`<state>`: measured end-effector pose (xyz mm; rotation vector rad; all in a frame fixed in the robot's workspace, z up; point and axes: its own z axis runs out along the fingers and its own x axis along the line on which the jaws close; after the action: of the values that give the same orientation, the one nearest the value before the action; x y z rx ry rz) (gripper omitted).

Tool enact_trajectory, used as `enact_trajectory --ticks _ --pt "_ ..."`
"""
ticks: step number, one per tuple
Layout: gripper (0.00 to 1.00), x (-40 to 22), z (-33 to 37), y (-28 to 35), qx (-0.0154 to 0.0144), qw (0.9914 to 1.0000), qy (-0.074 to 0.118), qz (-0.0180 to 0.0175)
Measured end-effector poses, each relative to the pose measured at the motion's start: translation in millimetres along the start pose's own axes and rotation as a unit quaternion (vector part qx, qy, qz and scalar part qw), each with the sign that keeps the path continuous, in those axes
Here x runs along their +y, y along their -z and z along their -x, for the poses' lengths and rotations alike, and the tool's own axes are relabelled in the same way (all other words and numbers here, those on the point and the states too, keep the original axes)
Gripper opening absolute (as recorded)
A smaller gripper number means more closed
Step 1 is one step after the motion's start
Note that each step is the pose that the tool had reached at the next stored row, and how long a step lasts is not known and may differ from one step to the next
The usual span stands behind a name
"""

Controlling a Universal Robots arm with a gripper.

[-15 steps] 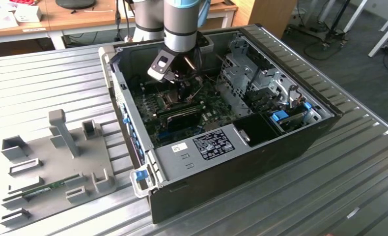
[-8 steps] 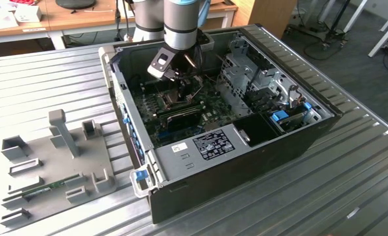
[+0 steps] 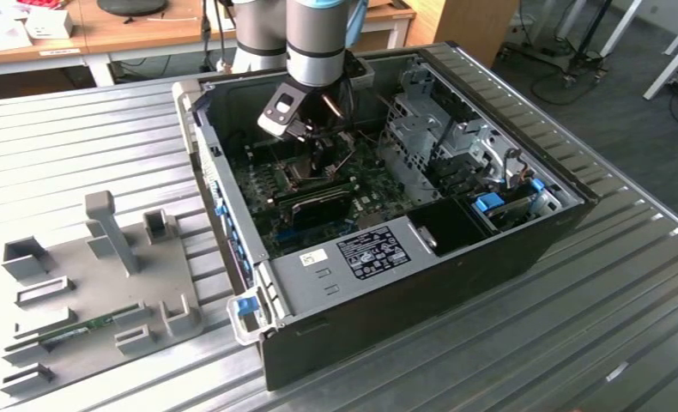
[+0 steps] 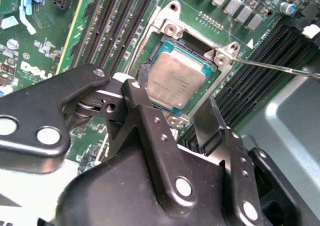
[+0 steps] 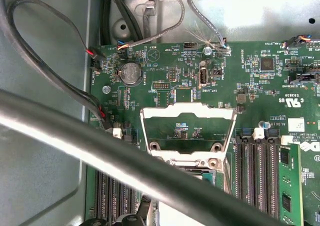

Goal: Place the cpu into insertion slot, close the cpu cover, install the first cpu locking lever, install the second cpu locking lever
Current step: 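Place the cpu into insertion slot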

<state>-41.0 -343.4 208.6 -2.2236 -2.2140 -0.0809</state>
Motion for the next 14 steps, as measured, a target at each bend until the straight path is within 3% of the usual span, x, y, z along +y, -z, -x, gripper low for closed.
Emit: enact_trajectory --ticks 2,4,5,13,14 --pt "0.61 0.0 0.0 0.1 0.0 1.0 0.0 0.0" --pt "0.49 0.0 0.0 0.1 0.0 1.0 0.0 0.0" --pt "0.49 0.0 0.0 0.1 0.0 1.0 0.0 0.0" --pt "0.13 0.0 0.0 0.3 -0.0001 1.0 0.0 0.0" --pt "0.13 0.0 0.0 0.3 0.0 1.0 0.0 0.0"
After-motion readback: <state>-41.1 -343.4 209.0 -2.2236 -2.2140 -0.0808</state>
